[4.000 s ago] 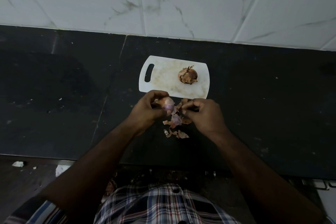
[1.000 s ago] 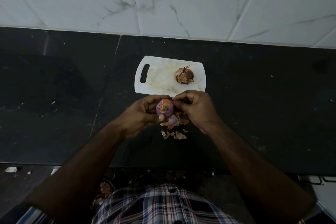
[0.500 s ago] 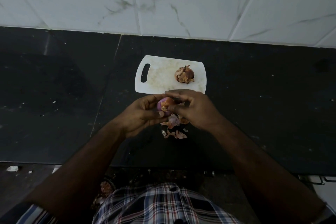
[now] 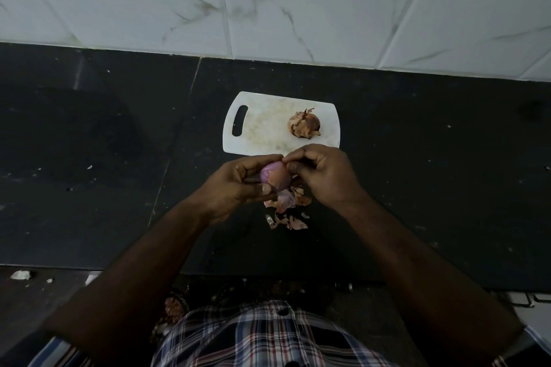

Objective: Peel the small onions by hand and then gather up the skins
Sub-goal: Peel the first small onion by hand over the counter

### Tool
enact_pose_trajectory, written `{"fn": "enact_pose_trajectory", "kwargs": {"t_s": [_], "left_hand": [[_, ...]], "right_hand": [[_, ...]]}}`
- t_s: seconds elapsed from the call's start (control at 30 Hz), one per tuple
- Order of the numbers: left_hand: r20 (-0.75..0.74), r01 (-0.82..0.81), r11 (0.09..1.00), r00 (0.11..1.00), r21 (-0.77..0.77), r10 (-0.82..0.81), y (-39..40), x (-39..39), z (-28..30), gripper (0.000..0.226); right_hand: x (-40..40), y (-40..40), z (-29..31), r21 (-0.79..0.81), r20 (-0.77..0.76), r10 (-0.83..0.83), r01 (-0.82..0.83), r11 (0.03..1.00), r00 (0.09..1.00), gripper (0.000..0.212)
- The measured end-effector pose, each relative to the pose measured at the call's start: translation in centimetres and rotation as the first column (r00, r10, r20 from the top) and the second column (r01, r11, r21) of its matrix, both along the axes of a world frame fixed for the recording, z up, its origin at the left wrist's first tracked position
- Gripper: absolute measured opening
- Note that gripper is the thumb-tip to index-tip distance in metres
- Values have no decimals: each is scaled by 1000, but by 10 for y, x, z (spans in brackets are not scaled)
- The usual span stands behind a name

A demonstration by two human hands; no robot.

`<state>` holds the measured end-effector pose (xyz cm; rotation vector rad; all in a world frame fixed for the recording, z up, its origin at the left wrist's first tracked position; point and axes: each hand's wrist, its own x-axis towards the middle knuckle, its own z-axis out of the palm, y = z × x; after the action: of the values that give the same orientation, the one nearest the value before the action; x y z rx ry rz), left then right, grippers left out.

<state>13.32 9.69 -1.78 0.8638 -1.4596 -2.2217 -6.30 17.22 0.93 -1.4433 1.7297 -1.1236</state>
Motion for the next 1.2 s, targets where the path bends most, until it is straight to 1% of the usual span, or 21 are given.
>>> {"fn": "enact_pose_trajectory", "kwargs": {"t_s": [0.07, 0.13, 0.23, 0.3, 0.4, 0.47, 0.53, 0.6, 0.67, 0.73, 0.8, 0.87, 0.93, 1.0, 1.03, 1.07, 1.13, 1.2], "left_hand": [[7, 7, 1000, 1000, -19, -6, -1, -2, 2, 61], [20, 10, 999, 1000, -44, -9, -3, -4, 3, 61], [29, 11, 998, 1000, -63, -9, -4, -6, 4, 61], [34, 16, 998, 999, -64, -14, -4, -6, 4, 61], [36, 23, 998, 999, -56, -21, -2, -5, 2, 61], [31, 17, 999, 999, -48, -16, -1, -5, 2, 61], [37, 10, 999, 999, -49, -8, -1, -5, 2, 62], [44, -5, 998, 999, -60, 8, -2, -5, 2, 61], [41, -20, 998, 999, -64, 23, -1, -6, 4, 61], [38, -26, 997, 999, -67, 29, 0, -6, 5, 61], [38, -25, 997, 999, -68, 28, 1, -7, 5, 61], [39, -21, 997, 999, -71, 24, 2, -7, 4, 61], [47, -10, 997, 999, -77, 13, 2, -6, 4, 60], [47, -9, 997, 999, -75, 12, 0, -6, 4, 59], [51, -16, 997, 998, -77, 20, -1, -5, 4, 58], [60, -24, 996, 998, -80, 29, -1, -5, 4, 58], [75, -25, 996, 997, -89, 32, -1, -5, 5, 58], [80, -9, 994, 997, -110, 18, -2, -5, 6, 58]], "right_hand": [[0, 0, 3, 72, 108, -17, 9, 997, 994, 19], [3, 1, 5, 108, 148, -5, -11, 994, 989, 12], [8, 2, 4, 63, 77, -61, 56, 996, 995, 14], [9, 1, 3, 32, 32, -85, 84, 996, 996, 10], [7, 1, 0, 47, -5, -124, 124, 991, 992, 7], [4, 1, -1, 79, 20, -143, 141, 987, 989, 8], [5, 2, -1, 124, 83, -121, 111, 986, 989, 11], [8, 4, 0, 120, 106, -89, 76, 990, 990, 16], [11, 5, -1, 58, 54, -107, 104, 993, 993, 20], [13, 3, 0, 18, -1, -133, 133, 991, 991, 14], [13, 1, -1, 10, -35, -140, 140, 990, 990, 8], [10, 1, -1, 33, -46, -142, 144, 989, 989, 8], [8, 0, 0, 60, -23, -137, 138, 989, 990, 9], [6, 2, 2, 75, 13, -81, 80, 994, 997, 13], [6, 4, 3, 65, -7, -43, 43, 997, 999, 16], [7, 6, 3, 42, -58, -15, 18, 999, 998, 18], [10, 7, 4, -28, -160, -27, 23, 999, 987, 15], [13, 6, 4, -61, -220, -56, 44, 997, 974, 10]]}}
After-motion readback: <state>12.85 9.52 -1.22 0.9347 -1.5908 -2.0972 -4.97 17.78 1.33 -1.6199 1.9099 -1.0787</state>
